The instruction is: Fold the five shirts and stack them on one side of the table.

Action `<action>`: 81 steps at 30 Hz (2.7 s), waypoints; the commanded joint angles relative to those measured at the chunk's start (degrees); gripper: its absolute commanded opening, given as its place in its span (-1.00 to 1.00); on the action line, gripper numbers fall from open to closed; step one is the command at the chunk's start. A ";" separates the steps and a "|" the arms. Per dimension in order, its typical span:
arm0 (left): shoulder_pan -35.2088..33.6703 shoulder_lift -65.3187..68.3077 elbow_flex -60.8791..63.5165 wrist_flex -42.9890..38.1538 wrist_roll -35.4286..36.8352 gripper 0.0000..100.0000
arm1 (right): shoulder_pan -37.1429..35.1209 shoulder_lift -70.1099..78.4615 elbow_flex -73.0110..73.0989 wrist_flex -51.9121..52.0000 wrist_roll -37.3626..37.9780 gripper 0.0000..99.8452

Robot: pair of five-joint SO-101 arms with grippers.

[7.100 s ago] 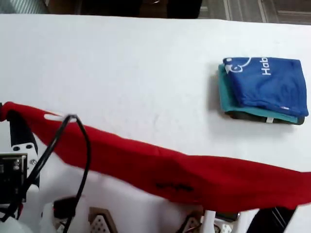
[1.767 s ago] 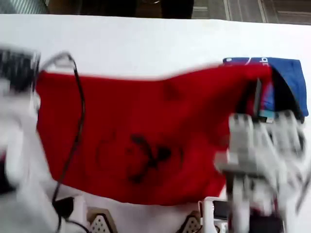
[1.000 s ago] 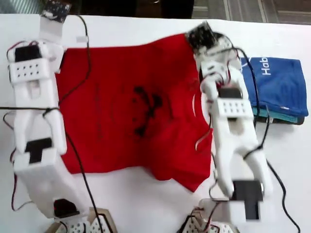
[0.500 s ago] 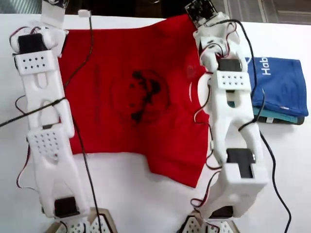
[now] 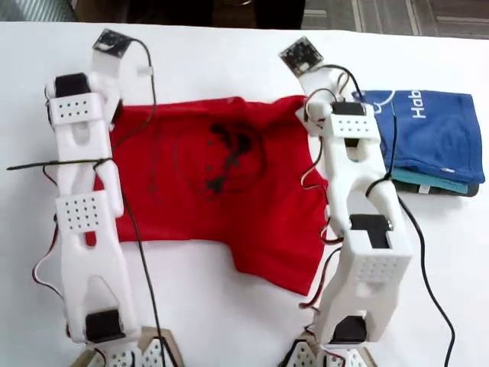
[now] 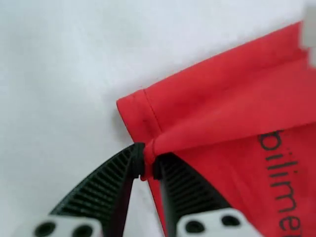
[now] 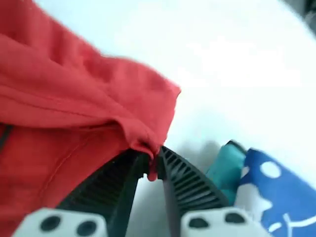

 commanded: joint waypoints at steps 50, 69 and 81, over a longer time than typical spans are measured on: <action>-9.23 -63.21 95.34 -4.75 -6.15 -0.95 | 0.75 -73.36 62.68 22.73 0.35 -0.96; -9.76 -63.12 104.75 -11.08 -6.15 -0.95 | 0.40 -82.59 75.25 23.08 0.44 -0.96; -9.76 -63.21 109.32 -15.91 -6.15 -0.95 | 0.40 -82.59 84.31 17.19 0.44 -0.96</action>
